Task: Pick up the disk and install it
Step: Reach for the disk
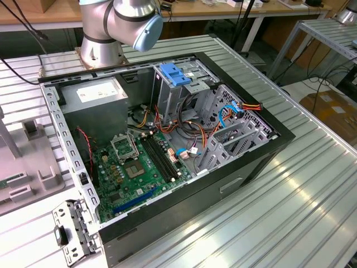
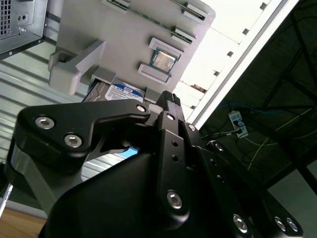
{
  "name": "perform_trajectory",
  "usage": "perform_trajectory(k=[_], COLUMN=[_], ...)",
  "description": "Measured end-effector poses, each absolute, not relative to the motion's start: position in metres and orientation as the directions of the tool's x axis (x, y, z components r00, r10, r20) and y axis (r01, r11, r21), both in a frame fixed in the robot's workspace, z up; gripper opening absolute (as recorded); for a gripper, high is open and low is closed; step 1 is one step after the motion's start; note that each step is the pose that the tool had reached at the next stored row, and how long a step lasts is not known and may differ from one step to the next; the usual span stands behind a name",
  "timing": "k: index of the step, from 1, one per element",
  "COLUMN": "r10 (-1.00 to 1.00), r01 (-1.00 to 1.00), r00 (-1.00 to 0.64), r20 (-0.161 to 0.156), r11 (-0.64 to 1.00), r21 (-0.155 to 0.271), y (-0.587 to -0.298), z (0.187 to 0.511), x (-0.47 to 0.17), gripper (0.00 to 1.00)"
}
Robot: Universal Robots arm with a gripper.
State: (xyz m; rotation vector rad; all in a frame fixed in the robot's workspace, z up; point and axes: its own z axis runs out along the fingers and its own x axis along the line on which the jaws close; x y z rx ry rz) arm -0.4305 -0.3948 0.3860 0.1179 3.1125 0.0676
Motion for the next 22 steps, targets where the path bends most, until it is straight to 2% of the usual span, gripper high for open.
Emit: perform_trajectory(k=[22], r10=[0.076], r01=[0.075], r00=[-0.997], r20=[-0.024], r11=[0.996], r21=[0.044], y=[-0.3936], z=[0.3819], x=[-0.4305], gripper=[0.11])
